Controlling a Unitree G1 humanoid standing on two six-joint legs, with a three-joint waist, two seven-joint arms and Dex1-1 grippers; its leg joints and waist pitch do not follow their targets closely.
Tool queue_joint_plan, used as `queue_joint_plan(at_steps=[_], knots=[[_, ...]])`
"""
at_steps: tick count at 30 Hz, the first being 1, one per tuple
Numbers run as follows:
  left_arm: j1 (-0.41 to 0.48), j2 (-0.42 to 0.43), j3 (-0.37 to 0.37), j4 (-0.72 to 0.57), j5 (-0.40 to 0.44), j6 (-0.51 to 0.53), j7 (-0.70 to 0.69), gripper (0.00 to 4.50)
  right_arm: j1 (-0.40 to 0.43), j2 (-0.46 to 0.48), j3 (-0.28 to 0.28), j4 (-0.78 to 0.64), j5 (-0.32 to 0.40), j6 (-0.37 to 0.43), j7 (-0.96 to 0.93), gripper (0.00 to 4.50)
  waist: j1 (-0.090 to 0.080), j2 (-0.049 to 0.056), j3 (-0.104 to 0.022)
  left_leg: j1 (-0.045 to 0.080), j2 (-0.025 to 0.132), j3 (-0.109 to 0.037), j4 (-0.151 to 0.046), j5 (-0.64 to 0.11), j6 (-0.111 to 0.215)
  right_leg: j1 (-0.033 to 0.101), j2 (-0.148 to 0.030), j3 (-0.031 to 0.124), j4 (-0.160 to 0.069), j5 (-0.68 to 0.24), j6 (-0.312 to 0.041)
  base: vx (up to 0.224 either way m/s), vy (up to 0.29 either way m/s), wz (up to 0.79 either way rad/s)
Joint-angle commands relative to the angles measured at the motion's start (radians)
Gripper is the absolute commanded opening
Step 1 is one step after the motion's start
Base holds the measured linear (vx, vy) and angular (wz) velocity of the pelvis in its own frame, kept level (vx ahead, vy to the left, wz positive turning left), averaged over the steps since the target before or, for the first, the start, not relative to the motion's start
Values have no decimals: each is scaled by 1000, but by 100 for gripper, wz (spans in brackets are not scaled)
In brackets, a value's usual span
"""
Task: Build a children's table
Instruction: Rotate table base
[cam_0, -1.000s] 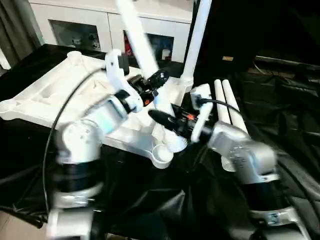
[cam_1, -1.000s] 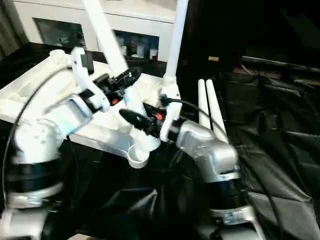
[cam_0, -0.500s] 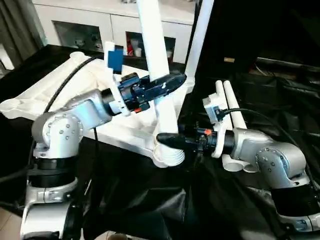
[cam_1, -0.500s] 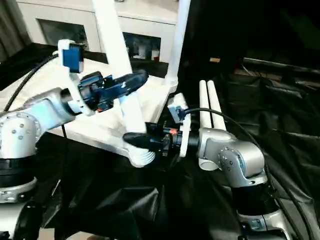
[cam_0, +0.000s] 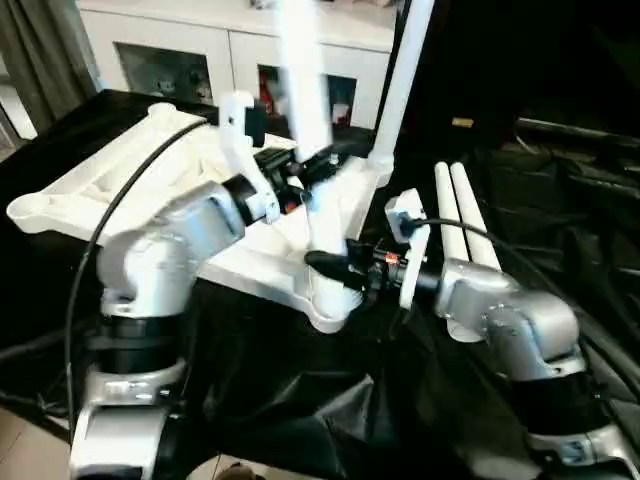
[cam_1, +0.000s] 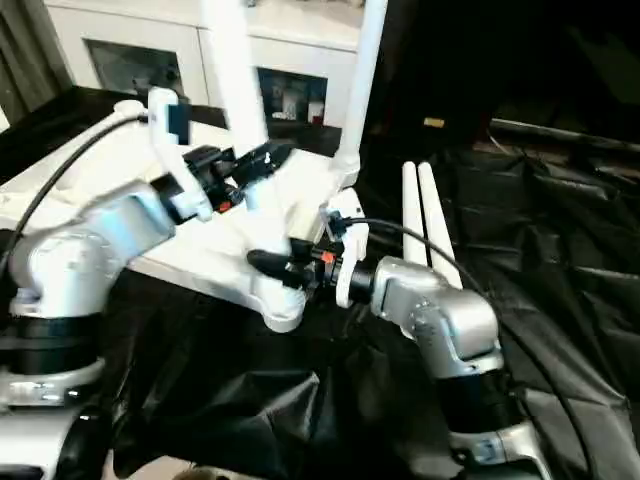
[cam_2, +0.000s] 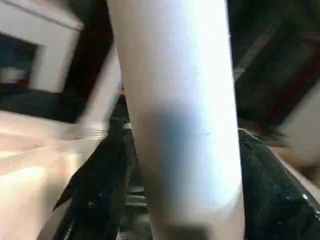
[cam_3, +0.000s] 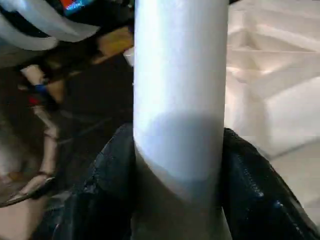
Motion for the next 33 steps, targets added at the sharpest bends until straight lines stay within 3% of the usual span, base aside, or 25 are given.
queue_joint_plan(at_steps=[1, 3, 5, 8, 9, 11, 13, 14, 16, 22, 26, 33], knots=[[13, -8, -1, 6, 58, -3, 86, 264, -4, 8, 10, -34, 2, -40, -2, 192, 0, -1, -76, 3, 52, -20, -76, -61, -18, 63, -90, 60, -77, -164, -136, 0, 0, 0], [12, -17, -3, 4, 74, -4, 114, 267, -8, 14, 14, -33, -7, -44, -13, 192, 0, -2, -76, 3, 52, -19, -76, -54, -13, 62, -89, 60, -76, -153, -136, 0, 0, 0], [6, -32, -6, 2, 83, -8, 143, 230, -16, 16, 28, -34, -32, -55, -32, 192, -1, -2, -77, 3, 52, -19, -74, -49, -8, 60, -88, 59, -75, -139, -139, 0, 0, 0], [4, -42, -5, -5, 75, -20, 139, 220, -21, 18, 40, -37, -53, -66, -49, 192, -1, -1, -76, 2, 51, -18, -75, -51, -7, 60, -89, 59, -78, -145, -143, 0, 0, 0], [3, -48, -8, -14, 67, -49, 112, 220, -21, 27, 36, -38, -51, -64, -51, 192, -1, 0, -75, 2, 51, -19, -75, -57, -7, 60, -89, 59, -79, -152, -141, 0, 0, 0], [3, -44, -14, -17, 60, -71, 78, 211, -21, 31, 24, -41, -19, -36, -33, 248, -2, 0, -75, 3, 51, -19, -76, -68, -3, 60, -89, 60, -80, -167, -135, 0, 0, 0], [5, -32, -27, -26, 45, -90, 20, 208, -20, 19, 18, -53, 17, -1, 3, 262, -2, -2, -76, 4, 51, -19, -76, -67, 0, 61, -89, 59, -80, -165, -133, 0, 0, 0], [14, 16, -80, -45, 46, -98, -83, 205, -20, -8, 19, -68, 33, 19, 38, 268, -3, -6, -75, 4, 52, -18, -76, -59, 7, 59, -87, 59, -80, -155, -130, 0, 0, 0], [17, 59, -122, -51, 47, -94, -163, 197, -23, -29, 17, -74, 50, 34, 71, 294, -1, 0, -74, 6, 53, -18, -77, -56, 8, 56, -87, 60, -77, -160, -123, 0, 0, 0], [-23, 131, -161, -19, 33, -92, -305, 188, -68, -94, 4, -46, 88, 70, 160, 343, -4, -2, -75, 8, 52, -16, -75, -56, 0, 58, -88, 60, -76, -165, -144, 0, 0, 0], [-60, 129, -148, 6, 17, -110, -342, 187, -103, -134, 18, 3, 63, 79, 186, 345, -6, -3, -74, 7, 51, -15, -75, -64, -6, 59, -90, 60, -78, -188, -147, 0, 0, 0], [-59, 87, -134, -7, 1, -112, -324, 186, -109, -126, 58, 31, 26, 61, 176, 345, -6, -9, -77, 3, 53, -14, -72, -33, 4, 61, -91, 59, -72, -131, -174, 0, 0, 0]])
